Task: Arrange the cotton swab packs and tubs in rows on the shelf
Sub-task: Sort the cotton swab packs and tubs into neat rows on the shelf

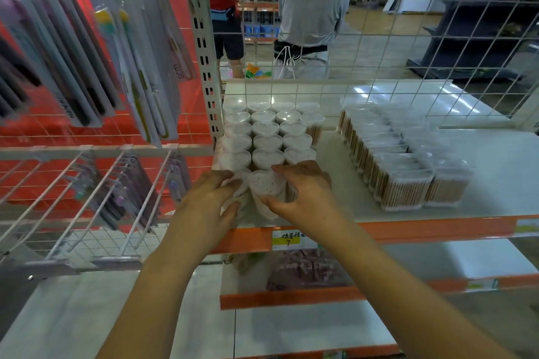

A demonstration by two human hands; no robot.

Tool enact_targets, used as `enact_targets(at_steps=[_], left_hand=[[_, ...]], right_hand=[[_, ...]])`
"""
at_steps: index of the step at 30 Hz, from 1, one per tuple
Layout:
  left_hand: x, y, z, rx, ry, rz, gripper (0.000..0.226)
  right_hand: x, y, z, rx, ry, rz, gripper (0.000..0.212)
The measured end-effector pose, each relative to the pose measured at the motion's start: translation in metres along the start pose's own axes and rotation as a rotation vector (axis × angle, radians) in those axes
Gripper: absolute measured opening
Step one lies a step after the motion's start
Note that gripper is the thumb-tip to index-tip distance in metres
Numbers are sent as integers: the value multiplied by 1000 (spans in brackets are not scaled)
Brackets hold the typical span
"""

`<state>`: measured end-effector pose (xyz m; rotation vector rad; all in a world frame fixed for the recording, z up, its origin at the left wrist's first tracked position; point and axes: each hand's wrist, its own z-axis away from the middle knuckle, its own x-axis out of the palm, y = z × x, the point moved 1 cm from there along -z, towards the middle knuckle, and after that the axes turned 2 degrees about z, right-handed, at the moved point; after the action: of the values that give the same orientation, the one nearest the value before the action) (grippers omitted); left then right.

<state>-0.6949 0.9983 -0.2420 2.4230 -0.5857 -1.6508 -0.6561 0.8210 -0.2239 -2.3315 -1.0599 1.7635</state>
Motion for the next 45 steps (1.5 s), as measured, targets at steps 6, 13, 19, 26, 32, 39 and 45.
enact_targets(at_steps=[6, 13, 19, 26, 32, 39, 45], left_hand=[[1, -3, -1, 25, 48, 4, 37], [1, -2, -2, 2, 39, 32, 37], [3, 0, 0, -5, 37, 38, 39], [5, 3, 1, 39, 55, -5, 40], [4, 7, 0, 32, 59, -16, 39], [-7, 22, -14, 69, 83, 41, 49], [-2, 44, -24, 142, 51, -21, 39]], right_hand=[[13, 12, 3, -15, 53, 88, 59], [29, 22, -1, -61, 262, 255, 34], [28, 25, -3, -63, 258, 260, 27], [28, 22, -1, -36, 249, 227, 27], [25, 21, -1, -25, 170, 213, 30], [-3, 32, -1, -9, 126, 16, 48], [-15, 58, 6, 58, 65, -59, 49]])
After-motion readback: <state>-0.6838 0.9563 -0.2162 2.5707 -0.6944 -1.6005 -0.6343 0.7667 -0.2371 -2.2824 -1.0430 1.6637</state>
